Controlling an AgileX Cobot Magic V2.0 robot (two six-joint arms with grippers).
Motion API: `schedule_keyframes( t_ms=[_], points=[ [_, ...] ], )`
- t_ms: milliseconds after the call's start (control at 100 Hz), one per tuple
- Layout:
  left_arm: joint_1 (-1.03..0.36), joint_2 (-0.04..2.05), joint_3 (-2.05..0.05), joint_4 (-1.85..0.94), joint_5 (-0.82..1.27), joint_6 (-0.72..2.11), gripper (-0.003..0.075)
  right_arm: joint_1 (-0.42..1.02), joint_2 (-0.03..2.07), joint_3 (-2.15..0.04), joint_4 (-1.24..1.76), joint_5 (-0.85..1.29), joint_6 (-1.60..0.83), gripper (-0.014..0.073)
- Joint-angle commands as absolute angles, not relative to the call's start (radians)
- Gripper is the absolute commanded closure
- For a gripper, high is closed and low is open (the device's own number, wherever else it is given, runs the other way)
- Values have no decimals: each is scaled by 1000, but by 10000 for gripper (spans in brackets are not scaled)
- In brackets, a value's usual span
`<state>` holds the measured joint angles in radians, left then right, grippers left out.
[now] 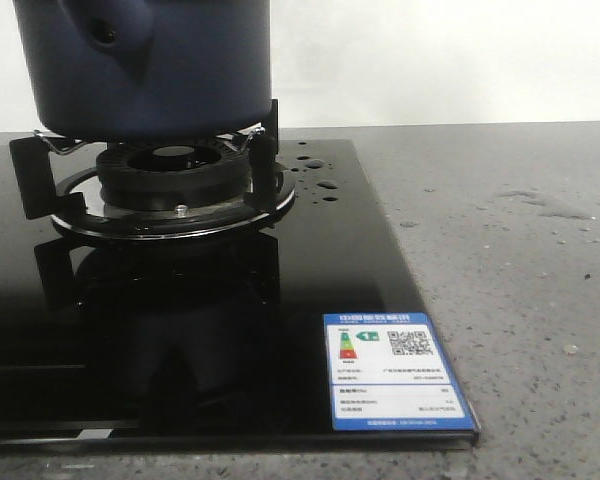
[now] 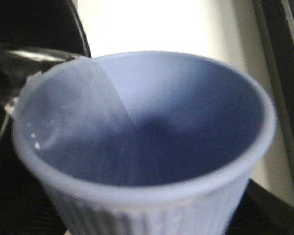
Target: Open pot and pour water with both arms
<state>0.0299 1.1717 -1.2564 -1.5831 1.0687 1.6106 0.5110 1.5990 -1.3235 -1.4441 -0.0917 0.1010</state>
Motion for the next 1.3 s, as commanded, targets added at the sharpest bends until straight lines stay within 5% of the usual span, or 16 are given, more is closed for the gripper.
schedule_keyframes(
  t_ms=[0, 560, 1020, 1290],
  points=[
    [31, 1146, -1296, -1683, 1061, 1605, 450, 510, 1568, -1389, -1485, -93, 97, 290],
    [29, 1146, -1296, -1683, 1067, 1605, 450, 510, 1643, -1594, -1840, 40, 97, 290],
    [29, 1146, -1296, -1677, 1067, 1605, 450, 510, 1643, -1611, -1843, -26, -73, 295],
    [29, 1146, -1296, -1666, 1067, 1605, 450, 510, 1654, -1602, -1654, -14, 260, 295]
  ],
)
